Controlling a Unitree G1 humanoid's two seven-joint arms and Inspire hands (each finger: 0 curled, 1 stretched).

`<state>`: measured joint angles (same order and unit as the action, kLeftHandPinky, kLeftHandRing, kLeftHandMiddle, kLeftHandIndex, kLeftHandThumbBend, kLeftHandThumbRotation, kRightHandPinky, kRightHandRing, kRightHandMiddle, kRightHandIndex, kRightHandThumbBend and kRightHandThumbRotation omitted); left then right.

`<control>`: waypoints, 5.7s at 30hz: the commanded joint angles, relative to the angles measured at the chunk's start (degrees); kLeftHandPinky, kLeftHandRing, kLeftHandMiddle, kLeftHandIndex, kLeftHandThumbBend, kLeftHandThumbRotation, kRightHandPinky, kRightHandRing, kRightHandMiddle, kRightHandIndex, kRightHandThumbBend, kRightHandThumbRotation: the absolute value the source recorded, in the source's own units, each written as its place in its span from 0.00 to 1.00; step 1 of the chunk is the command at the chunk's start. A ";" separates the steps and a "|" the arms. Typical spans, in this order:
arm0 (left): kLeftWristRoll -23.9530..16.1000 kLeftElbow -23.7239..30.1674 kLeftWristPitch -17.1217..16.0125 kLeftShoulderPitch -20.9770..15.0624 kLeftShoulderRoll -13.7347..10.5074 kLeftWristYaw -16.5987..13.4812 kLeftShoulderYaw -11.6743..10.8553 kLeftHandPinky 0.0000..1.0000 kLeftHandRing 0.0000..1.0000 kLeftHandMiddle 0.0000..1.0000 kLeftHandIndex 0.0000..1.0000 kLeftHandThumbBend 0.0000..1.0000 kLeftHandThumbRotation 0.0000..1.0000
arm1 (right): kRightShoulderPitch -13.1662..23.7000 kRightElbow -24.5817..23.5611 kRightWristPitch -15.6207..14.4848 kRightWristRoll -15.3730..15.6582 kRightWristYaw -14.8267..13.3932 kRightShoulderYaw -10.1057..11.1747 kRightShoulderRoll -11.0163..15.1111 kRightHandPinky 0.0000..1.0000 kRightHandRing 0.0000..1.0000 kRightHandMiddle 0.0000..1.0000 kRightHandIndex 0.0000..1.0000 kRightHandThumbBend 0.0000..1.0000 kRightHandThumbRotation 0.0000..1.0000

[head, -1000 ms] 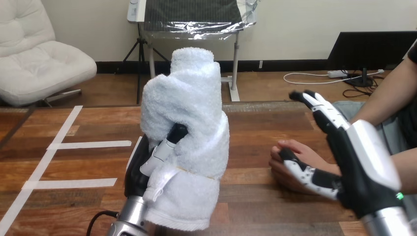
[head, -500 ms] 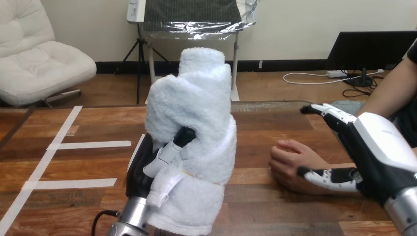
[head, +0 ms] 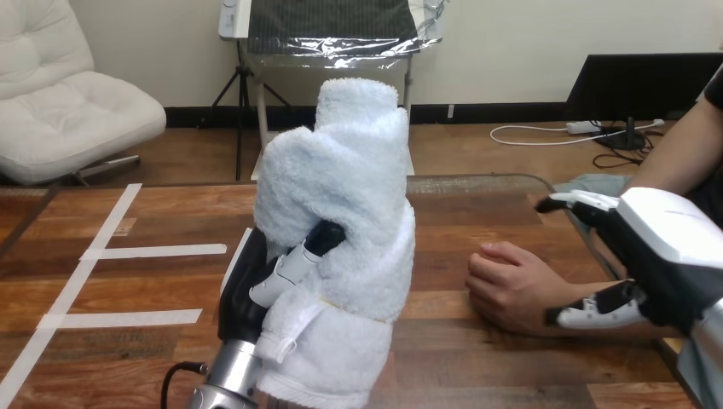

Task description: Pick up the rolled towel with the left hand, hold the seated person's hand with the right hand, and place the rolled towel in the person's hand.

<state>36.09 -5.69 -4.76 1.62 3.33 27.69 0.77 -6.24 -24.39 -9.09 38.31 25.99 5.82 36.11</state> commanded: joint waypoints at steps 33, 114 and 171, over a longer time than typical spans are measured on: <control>0.23 3.45 -1.64 -0.60 3.83 -0.35 0.44 0.23 0.29 0.35 0.44 0.78 0.11 | 15.68 11.03 -11.00 8.28 18.21 -9.67 8.91 0.88 0.94 0.94 0.89 0.78 0.00; 0.94 4.67 -1.87 0.64 3.46 0.38 0.17 0.23 0.29 0.35 0.44 0.74 0.12 | 26.92 35.43 -4.34 11.41 17.49 -22.12 9.12 0.81 0.84 0.87 0.88 0.65 0.13; 2.62 6.08 -0.91 1.58 3.05 0.05 0.08 0.23 0.29 0.35 0.44 0.73 0.10 | 29.90 46.76 -3.10 9.77 10.30 -28.32 5.68 0.42 0.57 0.66 0.74 0.70 0.06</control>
<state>37.69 -3.03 -5.26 4.90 3.21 27.41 1.00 23.61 20.09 -12.27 49.25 36.98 -22.08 43.21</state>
